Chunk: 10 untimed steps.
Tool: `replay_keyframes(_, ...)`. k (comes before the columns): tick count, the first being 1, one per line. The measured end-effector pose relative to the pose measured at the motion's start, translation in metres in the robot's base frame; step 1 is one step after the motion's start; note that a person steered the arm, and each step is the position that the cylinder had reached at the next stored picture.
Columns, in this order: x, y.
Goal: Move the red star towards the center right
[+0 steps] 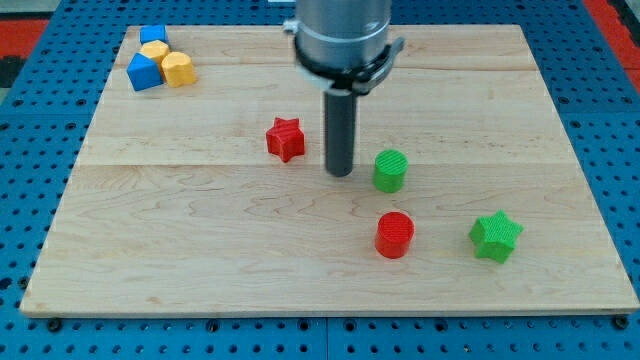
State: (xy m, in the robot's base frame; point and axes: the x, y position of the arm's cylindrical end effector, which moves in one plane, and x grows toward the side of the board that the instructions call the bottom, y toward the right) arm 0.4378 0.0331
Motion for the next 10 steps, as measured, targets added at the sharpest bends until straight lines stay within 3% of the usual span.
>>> replay_keyframes(1,0.000,0.048)
replay_keyframes(2,0.045,0.069)
replay_keyframes(3,0.006,0.064)
replay_keyframes(4,-0.085,-0.005)
replay_keyframes(5,-0.124,-0.124)
replay_keyframes(6,-0.080,-0.141)
replay_keyframes(7,-0.022,-0.083)
replay_keyframes(8,-0.004,0.009)
replay_keyframes(10,-0.048,-0.041)
